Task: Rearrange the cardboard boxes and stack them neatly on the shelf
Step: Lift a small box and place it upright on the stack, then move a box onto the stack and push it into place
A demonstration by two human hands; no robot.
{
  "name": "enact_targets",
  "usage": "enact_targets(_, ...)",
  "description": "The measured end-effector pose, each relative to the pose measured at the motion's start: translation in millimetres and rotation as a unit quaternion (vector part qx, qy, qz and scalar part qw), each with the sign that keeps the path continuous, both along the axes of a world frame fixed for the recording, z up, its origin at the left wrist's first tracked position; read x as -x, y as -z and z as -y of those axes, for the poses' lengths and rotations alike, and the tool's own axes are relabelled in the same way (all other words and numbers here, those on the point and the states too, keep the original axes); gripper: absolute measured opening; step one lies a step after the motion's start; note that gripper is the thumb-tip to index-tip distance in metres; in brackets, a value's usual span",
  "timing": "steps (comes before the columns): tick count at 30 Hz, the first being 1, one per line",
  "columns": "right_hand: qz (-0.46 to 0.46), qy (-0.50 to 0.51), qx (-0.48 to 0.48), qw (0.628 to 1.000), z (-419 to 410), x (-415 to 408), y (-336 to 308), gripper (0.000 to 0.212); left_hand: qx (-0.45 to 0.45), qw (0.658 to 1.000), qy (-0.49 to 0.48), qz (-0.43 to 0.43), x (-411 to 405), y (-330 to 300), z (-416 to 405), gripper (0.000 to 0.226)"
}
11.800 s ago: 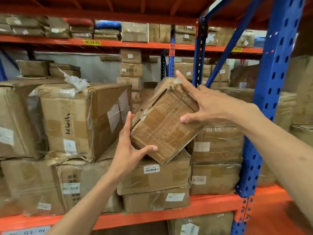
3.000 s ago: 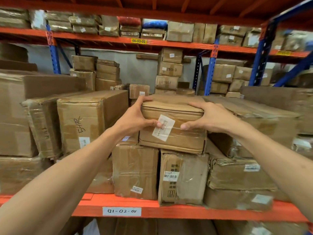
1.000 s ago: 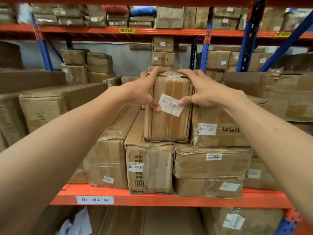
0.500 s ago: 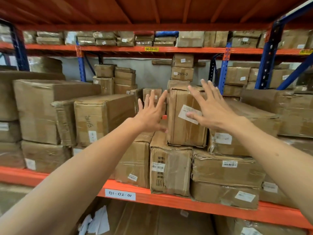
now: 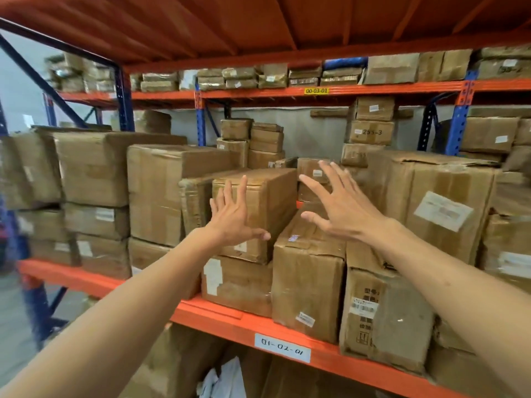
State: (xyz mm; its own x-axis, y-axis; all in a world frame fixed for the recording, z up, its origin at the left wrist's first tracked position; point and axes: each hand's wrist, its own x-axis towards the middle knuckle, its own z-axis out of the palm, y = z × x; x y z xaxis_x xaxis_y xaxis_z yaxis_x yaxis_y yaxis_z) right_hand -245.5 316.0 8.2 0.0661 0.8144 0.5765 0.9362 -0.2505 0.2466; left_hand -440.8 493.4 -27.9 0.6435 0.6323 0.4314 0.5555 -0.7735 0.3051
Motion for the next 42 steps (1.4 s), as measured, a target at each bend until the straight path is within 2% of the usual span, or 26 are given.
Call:
enact_targets(5, -0.07, -0.015, 0.026, 0.997, -80.0, 36.5, 3.8, 0.092, 0.123, 0.991, 0.045, 0.022, 30.0, 31.1, -64.3, 0.152)
enact_targets(10, -0.081, -0.006, 0.095, 0.992, -154.7, 68.7, -5.2, 0.1, 0.217, 0.971, 0.096, 0.039, 32.6, 69.6, -111.9, 0.159)
enact_targets(13, -0.048, 0.041, 0.165, 0.984, -192.9, 83.6, -7.8, 0.101, 0.272, 0.955, 0.114, 0.044, 26.2, 86.7, -122.6, 0.161)
enact_targets(15, -0.011, 0.09, 0.198, 0.976, -207.4, 86.7, -14.8, 0.106, 0.277, 0.951, 0.125, 0.057, 20.5, 91.9, -124.5, 0.159)
enact_targets(20, 0.075, 0.125, 0.221, 0.964, -208.9, 74.0, -31.7, 0.118, 0.275, 0.949, 0.136, 0.065, 11.4, 90.2, -119.8, 0.157)
enact_targets(23, 0.108, 0.138, 0.224, 0.959, -204.7, 64.3, -34.1, 0.129, 0.276, 0.943, 0.174, 0.066, 10.5, 92.6, -114.1, 0.154)
enact_targets(26, 0.125, 0.133, 0.212, 0.96, -194.1, 57.7, -40.1, 0.13, 0.271, 0.934, 0.208, 0.107, 8.2, 93.5, -119.6, 0.154)
enact_targets(28, 0.134, 0.141, 0.21, 0.958, -189.0, 58.5, -42.8, 0.13, 0.316, 0.913, 0.199, 0.164, 6.8, 95.3, -129.4, 0.155)
enact_targets(30, 0.142, 0.161, 0.226, 0.95, -192.3, 65.3, -45.5, 0.134, 0.404, 0.87, 0.195, 0.203, 4.8, 98.8, -137.4, 0.158)
enact_targets(32, 0.139, 0.175, 0.259, 0.94, -203.8, 76.0, -49.6, 0.138, 0.442, 0.846, 0.22, 0.203, 0.5, 102.8, -141.7, 0.154)
enact_targets(35, 0.133, 0.189, 0.301, 0.925, -221.8, 89.8, -54.7, 0.139, 0.426, 0.844, 0.236, 0.226, -9.1, 104.4, -145.1, 0.122)
enact_targets(37, 0.12, 0.185, 0.294, 0.93, -224.5, 91.7, -55.2, 0.137, 0.438, 0.83, 0.216, 0.269, -13.0, 103.8, -146.2, 0.11)
enact_targets(39, 0.085, 0.182, 0.276, 0.94, -216.4, 86.9, -55.5, 0.137, 0.449, 0.821, 0.212, 0.283, -16.0, 102.6, -144.5, 0.112)
enact_targets(42, 0.034, 0.178, 0.247, 0.952, -196.6, 73.6, -60.0, 0.135, 0.44, 0.828, 0.222, 0.269, -19.3, 98.6, -141.5, 0.131)
